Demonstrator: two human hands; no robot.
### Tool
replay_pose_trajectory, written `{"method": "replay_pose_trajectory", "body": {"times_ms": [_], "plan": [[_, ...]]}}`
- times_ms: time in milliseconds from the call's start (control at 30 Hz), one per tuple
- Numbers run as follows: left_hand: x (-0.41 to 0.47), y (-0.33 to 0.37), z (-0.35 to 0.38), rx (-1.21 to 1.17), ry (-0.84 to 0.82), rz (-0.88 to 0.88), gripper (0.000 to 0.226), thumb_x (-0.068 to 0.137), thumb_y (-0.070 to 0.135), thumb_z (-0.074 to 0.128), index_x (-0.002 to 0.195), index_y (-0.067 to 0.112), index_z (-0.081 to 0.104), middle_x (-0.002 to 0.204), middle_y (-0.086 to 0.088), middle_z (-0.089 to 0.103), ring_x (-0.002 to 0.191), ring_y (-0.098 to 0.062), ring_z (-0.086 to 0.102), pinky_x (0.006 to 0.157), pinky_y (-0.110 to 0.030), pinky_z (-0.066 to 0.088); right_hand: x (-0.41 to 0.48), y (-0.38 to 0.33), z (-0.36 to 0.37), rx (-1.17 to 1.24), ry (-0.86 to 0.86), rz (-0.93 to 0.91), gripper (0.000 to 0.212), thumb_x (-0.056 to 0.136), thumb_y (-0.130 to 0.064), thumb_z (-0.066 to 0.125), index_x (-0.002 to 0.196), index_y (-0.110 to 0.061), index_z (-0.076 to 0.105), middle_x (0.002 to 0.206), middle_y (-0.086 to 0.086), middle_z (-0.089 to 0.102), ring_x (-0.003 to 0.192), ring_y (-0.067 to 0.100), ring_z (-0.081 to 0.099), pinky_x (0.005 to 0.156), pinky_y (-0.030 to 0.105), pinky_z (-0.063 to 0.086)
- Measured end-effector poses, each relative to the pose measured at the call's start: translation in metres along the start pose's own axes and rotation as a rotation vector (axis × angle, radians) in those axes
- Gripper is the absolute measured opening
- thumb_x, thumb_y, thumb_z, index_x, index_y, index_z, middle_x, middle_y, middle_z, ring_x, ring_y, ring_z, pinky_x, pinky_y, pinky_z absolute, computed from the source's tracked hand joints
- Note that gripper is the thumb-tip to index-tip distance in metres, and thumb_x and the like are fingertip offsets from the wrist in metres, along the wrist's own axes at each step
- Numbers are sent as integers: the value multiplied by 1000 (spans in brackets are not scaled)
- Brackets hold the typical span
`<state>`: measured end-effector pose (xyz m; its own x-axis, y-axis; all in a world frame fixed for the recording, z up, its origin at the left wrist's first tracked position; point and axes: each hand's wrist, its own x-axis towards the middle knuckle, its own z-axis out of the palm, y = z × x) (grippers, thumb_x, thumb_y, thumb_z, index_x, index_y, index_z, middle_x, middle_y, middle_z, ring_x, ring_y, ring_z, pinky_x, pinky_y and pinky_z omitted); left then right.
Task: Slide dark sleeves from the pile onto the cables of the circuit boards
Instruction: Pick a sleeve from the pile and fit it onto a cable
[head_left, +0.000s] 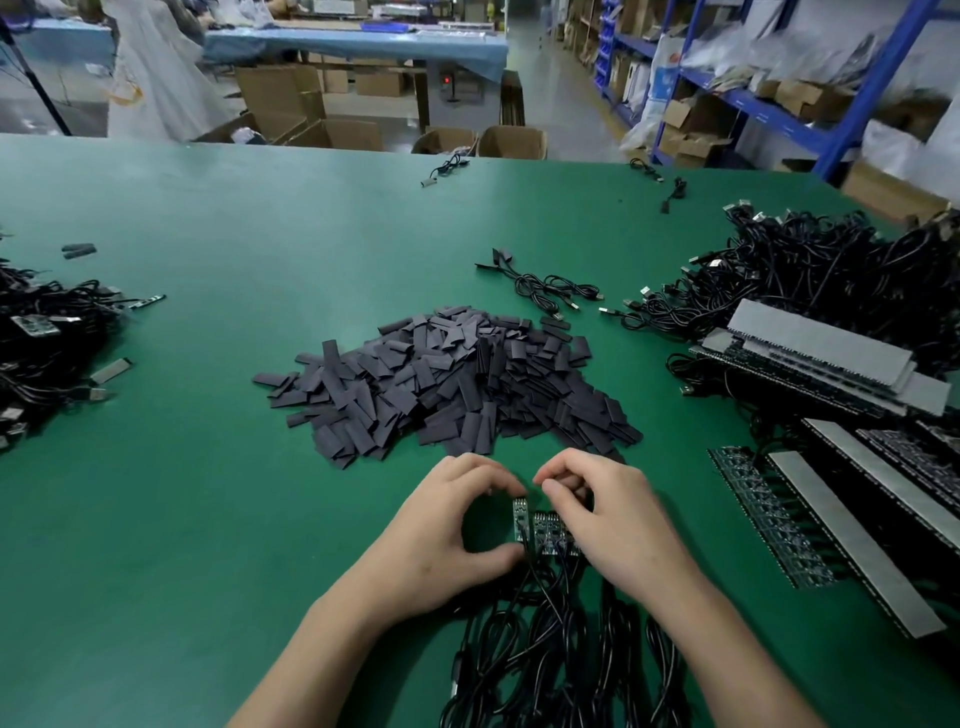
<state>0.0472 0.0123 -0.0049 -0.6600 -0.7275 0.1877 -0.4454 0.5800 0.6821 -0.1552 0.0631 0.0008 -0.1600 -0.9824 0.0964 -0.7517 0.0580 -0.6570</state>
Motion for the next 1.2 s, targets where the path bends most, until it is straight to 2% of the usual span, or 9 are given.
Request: {"method": "replay_pose_trajectory", "body": {"times_ms": [100, 233, 333, 433, 500, 733, 833, 1033, 1200], "plan": [[-3, 2, -3, -95, 85, -14, 38, 79, 29, 79, 114, 31, 64, 112, 18, 59, 103, -3, 57, 83, -11, 41, 0, -2, -2, -2, -15, -2, 12, 98, -37, 62, 91, -37, 71, 86, -21, 66, 89, -4, 59, 77, 24, 50], [-3, 4, -6, -46, 243, 87, 40, 78, 29, 81, 114, 26, 65, 112, 18, 60, 107, -8, 60, 86, -13, 42, -3, -15, -10, 140, -111, -57, 44, 91, -70, 44, 89, -37, 73, 89, -21, 69, 94, -3, 61, 79, 21, 45], [-2, 4, -8, -67, 363, 119, 40, 80, 35, 81, 117, 26, 66, 115, 16, 61, 108, -13, 61, 83, -12, 40, -4, -26, -15, 306, -230, -19, 29, 89, -61, 55, 90, -37, 72, 86, -15, 73, 80, 0, 66, 77, 27, 50], [-2, 2, -9, -89, 399, 103, 50, 81, 48, 82, 125, 30, 65, 118, 15, 61, 109, -14, 61, 84, -11, 40, -4, -34, -22, 468, -281, 47, 18, 101, -34, 61, 91, -23, 72, 85, -1, 78, 83, 22, 73, 83, 37, 55], [0, -1, -9, -71, 448, 37, 47, 84, 46, 78, 126, 29, 66, 114, 17, 62, 105, -11, 61, 84, -11, 39, -9, -36, -31, 649, -301, 124, 19, 105, -20, 56, 93, -11, 68, 83, 10, 79, 77, 28, 75, 76, 32, 58], [11, -20, -19, 269, 519, -263, 34, 90, 25, 78, 123, 27, 73, 114, 15, 63, 95, -11, 62, 80, -26, 50, -24, -48, -88, 893, -249, 178, 24, 86, -40, 68, 81, -17, 70, 54, 2, 47, 39, 14, 37, 45, 19, 41], [19, -24, -24, 383, 479, -291, 28, 92, 27, 75, 120, 29, 75, 112, 16, 66, 97, -13, 64, 74, -27, 50, -22, -56, -105, 806, -216, 128, 25, 91, -40, 74, 79, -18, 72, 52, 0, 46, 39, 11, 33, 41, 17, 34], [26, -29, -16, 442, 474, -327, 21, 95, 35, 71, 115, 33, 76, 110, 17, 66, 94, -14, 67, 68, -29, 50, -13, -55, -51, 87, -179, 73, 21, 95, -42, 64, 80, -30, 69, 63, 1, 67, 48, 7, 49, 53, 31, 46], [24, -33, -16, 426, 486, -297, 19, 92, 37, 74, 110, 33, 77, 106, 18, 67, 85, -12, 67, 66, -27, 48, -11, -31, -4, 115, -107, 67, 18, 96, -41, 65, 80, -31, 67, 67, 1, 64, 61, 23, 62, 68, 44, 55]]}}
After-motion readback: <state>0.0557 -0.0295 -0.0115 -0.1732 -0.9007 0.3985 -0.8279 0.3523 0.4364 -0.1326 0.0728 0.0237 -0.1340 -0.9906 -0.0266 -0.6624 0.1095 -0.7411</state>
